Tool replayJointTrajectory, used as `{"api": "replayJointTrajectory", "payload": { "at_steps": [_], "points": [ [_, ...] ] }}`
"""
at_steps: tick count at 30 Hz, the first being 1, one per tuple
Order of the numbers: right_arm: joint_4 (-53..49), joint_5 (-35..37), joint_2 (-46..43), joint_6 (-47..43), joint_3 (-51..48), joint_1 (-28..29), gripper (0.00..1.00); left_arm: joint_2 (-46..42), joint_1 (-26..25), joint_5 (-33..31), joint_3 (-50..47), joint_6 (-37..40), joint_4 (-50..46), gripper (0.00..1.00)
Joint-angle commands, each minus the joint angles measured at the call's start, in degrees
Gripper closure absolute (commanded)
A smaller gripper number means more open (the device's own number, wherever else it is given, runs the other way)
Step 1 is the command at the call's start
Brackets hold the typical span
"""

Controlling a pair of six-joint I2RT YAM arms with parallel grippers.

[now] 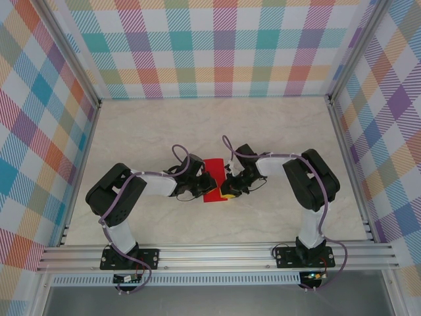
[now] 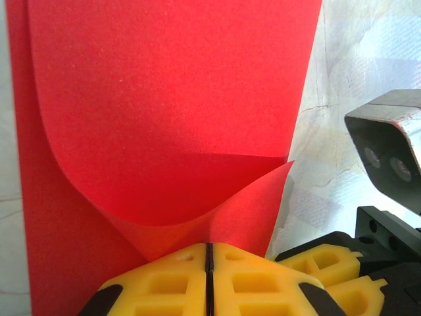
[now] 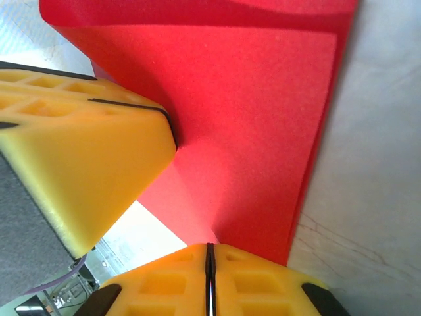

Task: Fold a paper plane with a square sheet of paper (pick it up from the middle)
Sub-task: Fold the triangle a second time at the center of the table.

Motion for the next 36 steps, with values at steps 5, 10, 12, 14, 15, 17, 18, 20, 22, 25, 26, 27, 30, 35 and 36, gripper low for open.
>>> {"api": "replayJointTrajectory", "payload": {
  "at_steps": [5, 10, 12, 14, 15, 17, 18, 20, 22, 25, 26, 27, 30, 35, 36],
  "points": [
    [-4.0, 4.0, -5.3, -1.5, -2.4, 0.3, 0.87, 1.8, -0.9, -1.7, -1.5, 1.5, -4.7, 0.91],
    [-3.7, 6.7, -2.2, -2.0, -3.6, 0.9, 0.87, 1.8, -0.9, -1.6, -1.6, 1.6, -4.7, 0.91],
    [-5.3, 9.9, -0.9, -2.3, -3.3, 1.6, 0.88, 1.8, -0.9, -1.7, -1.6, 1.6, -4.8, 0.91],
    [-7.1, 13.5, -0.5, -3.0, -3.3, 2.2, 0.89, 1.8, -0.8, -1.7, -1.7, 1.6, -4.8, 0.91],
    [-7.9, 15.1, -0.8, -3.0, -3.3, 2.3, 0.89, 1.7, -0.8, -1.7, -1.6, 1.6, -4.8, 0.91],
    [-8.4, 16.3, -1.9, -3.3, -3.8, 2.2, 0.9, 1.6, -0.8, -1.7, -1.6, 1.7, -4.8, 0.91],
    [-8.7, 16.7, -2.7, -3.1, -3.9, 2.2, 0.9, 1.6, -0.8, -1.8, -1.6, 1.6, -4.8, 0.91],
    [-8.2, 15.7, -4.2, -3.3, -4.3, 2.2, 0.9, 1.7, -0.8, -1.7, -1.5, 1.6, -4.9, 0.91],
    [-7.6, 12.2, -5.4, -3.1, -3.9, 2.2, 0.9, 1.8, -0.9, -1.5, -1.3, 1.7, -4.8, 0.91],
    [-6.4, 8.7, -7.8, -1.6, -2.7, 1.9, 0.89, 1.6, -0.8, -1.5, -1.4, 1.7, -4.9, 0.91],
    [-5.8, 7.6, -8.7, -1.1, -2.2, 1.6, 0.89, 1.6, -0.8, -1.5, -1.3, 1.7, -5.0, 0.91],
    [-5.3, 6.9, -9.3, -0.6, -1.8, 1.3, 0.88, 1.6, -0.9, -1.5, -1.3, 1.7, -5.0, 0.91],
    [-4.5, 4.6, -9.1, 0.0, 0.6, 0.9, 0.87, 1.6, -0.9, -1.4, -1.3, 1.7, -4.8, 0.91],
    [-2.9, 4.2, -5.4, 0.9, 0.7, 1.1, 0.88, 1.4, -0.8, -1.2, -1.2, 1.8, -5.0, 0.91],
    [-2.7, 4.1, -4.9, 0.8, 0.3, 1.1, 0.87, 1.3, -0.9, -1.3, -1.3, 1.9, -5.0, 0.91]
  ]
}}
